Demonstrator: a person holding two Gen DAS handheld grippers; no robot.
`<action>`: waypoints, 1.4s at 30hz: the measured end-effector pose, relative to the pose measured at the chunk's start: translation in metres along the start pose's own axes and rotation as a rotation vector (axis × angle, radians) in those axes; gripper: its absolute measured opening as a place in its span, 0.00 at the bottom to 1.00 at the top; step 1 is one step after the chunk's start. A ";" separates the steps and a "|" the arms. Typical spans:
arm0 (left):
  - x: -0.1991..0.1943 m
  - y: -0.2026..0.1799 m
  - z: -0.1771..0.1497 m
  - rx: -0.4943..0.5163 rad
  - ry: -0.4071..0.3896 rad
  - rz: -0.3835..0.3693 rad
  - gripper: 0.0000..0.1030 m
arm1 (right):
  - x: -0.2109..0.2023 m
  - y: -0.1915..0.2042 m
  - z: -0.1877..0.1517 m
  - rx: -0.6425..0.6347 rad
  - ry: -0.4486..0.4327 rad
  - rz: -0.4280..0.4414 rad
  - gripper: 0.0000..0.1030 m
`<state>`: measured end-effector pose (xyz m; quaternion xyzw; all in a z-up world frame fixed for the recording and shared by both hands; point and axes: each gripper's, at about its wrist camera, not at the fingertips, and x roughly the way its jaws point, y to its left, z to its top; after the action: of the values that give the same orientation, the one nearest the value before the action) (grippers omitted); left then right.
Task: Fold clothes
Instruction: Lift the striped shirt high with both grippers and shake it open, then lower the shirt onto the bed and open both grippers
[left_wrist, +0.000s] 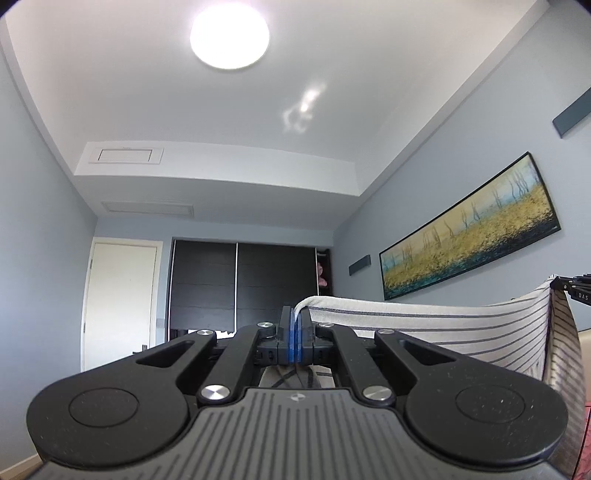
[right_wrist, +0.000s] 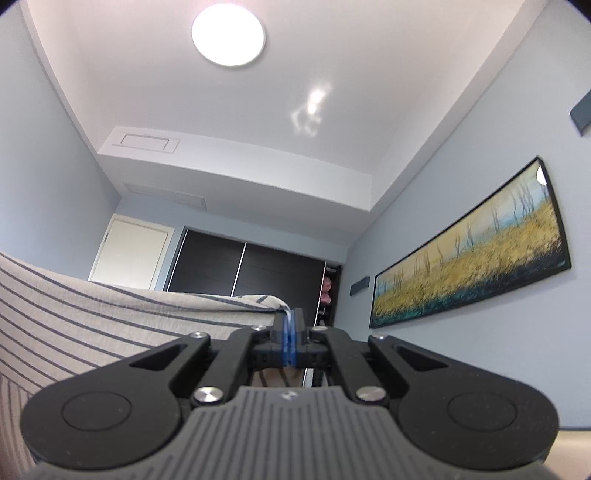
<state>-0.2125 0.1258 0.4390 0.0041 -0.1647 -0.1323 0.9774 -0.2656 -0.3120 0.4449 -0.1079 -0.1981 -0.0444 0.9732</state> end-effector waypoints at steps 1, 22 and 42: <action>-0.003 0.000 0.001 -0.001 -0.009 -0.002 0.00 | -0.006 -0.001 0.002 -0.005 -0.021 -0.003 0.02; 0.112 0.035 -0.090 0.002 0.302 0.047 0.00 | 0.118 0.028 -0.095 0.030 0.212 0.089 0.02; 0.342 0.131 -0.452 0.000 0.939 0.154 0.00 | 0.360 0.152 -0.449 0.008 0.800 0.146 0.02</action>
<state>0.2787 0.1469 0.1281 0.0514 0.2948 -0.0434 0.9532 0.2527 -0.2823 0.1546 -0.0922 0.2041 -0.0128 0.9745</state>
